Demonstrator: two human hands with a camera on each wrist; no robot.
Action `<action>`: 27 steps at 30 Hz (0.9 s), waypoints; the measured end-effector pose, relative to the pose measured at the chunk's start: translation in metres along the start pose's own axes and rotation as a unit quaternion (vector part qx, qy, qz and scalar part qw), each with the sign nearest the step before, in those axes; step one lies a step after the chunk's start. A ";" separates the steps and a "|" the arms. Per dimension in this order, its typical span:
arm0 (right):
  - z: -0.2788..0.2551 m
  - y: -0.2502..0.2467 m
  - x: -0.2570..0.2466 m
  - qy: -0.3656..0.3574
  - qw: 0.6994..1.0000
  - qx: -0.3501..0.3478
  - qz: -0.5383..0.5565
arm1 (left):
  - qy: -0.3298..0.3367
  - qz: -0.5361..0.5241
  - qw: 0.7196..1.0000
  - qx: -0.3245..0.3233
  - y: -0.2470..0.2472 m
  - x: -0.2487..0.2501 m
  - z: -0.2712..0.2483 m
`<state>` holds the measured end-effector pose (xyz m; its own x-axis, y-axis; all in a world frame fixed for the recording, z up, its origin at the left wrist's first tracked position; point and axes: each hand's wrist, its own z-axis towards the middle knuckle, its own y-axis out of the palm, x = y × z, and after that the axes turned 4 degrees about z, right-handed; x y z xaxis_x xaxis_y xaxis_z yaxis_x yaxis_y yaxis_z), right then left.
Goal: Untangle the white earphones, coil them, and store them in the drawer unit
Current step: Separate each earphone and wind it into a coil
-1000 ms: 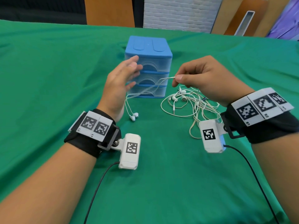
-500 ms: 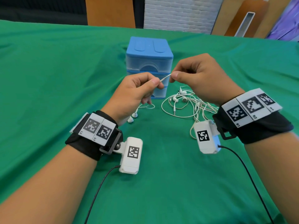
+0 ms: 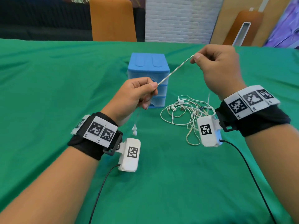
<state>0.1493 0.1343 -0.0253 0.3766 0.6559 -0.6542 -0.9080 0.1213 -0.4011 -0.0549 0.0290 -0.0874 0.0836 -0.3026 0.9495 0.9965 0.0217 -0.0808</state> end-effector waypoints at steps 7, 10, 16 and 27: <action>0.007 -0.023 -0.013 0.027 0.997 -0.067 0.034 | -0.001 0.001 1.000 -0.017 0.001 0.041 0.001; 0.006 -0.034 -0.026 0.006 0.996 -0.084 0.032 | 0.000 0.032 0.999 -0.026 0.005 0.053 -0.002; 0.010 -0.056 -0.045 -0.027 0.996 -0.073 0.047 | -0.018 0.063 0.997 -0.033 0.020 0.079 -0.011; 0.010 -0.062 -0.043 -0.015 0.996 -0.082 0.046 | -0.018 -0.015 0.997 -0.078 0.025 0.110 -0.019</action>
<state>0.1874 0.1060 0.0342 0.2860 0.6810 -0.6741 -0.8953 -0.0609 -0.4414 -0.0210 -0.0222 0.0088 0.0562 -0.2668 0.9621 0.9862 -0.1355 -0.0952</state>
